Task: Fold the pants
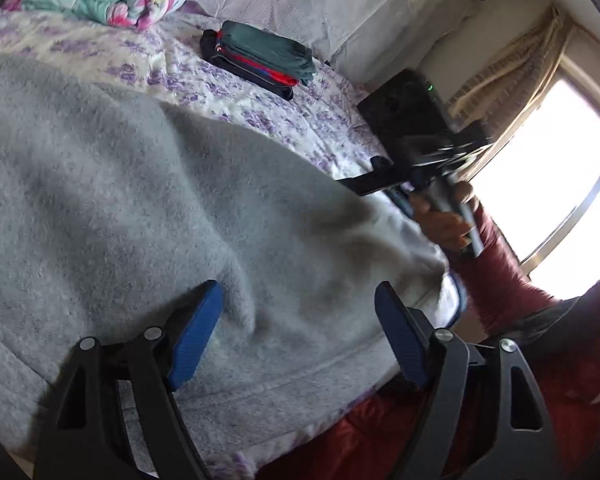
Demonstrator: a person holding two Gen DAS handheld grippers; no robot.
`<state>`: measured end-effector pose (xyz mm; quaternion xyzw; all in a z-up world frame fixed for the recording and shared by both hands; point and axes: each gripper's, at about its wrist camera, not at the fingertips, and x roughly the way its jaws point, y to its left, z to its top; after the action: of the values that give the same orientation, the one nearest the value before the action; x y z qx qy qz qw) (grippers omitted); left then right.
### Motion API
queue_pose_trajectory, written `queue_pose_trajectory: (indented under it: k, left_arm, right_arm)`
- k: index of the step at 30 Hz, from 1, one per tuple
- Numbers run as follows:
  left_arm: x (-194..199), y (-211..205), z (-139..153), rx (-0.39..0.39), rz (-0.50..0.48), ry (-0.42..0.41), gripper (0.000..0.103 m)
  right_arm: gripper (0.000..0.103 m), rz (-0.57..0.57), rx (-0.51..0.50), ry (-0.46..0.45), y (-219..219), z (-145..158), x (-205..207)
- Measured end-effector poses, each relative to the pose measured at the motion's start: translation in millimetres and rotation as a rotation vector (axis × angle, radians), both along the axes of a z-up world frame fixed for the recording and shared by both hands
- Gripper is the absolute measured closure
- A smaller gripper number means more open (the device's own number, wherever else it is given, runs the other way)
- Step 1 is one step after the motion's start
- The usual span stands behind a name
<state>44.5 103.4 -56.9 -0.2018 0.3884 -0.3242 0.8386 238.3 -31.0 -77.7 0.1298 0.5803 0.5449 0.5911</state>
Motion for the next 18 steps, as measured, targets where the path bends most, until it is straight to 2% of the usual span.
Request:
queue_pose_trajectory:
  k: [2,4,8,11,13,15,17,18]
  left_arm:
    - [-6,-17,0,0.121,-0.004,-0.051,0.024]
    - [-6,-28,-1,0.185,-0.004,-0.077,0.021]
    - [-5,-24,-2,0.155,-0.009,-0.077,0.018]
    - [-4,-20,-2,0.138,-0.017,-0.076,0.018]
    - [-5,-21,-4,0.141,-0.016,-0.082,0.018]
    - [-6,-22,-4,0.146,-0.015,-0.091,0.018]
    - [-7,-23,-4,0.149,-0.013,-0.094,0.018]
    - [-7,-23,-4,0.149,-0.013,-0.094,0.018]
  right_arm:
    - [0.004,-0.005,-0.022,-0.021,9,-3,-2]
    - [0.004,-0.051,0.006,-0.006,17,-5,7]
    - [0.004,-0.126,0.037,0.051,32,-15,38]
    - [0.004,-0.020,0.029,0.167,52,-29,42]
    - [0.004,0.013,0.026,0.157,60,-27,38]
    - [0.004,-0.001,0.040,0.147,67,-22,38]
    - [0.004,-0.064,0.076,0.145,66,-20,46]
    - [0.004,-0.141,0.109,0.128,60,-16,54]
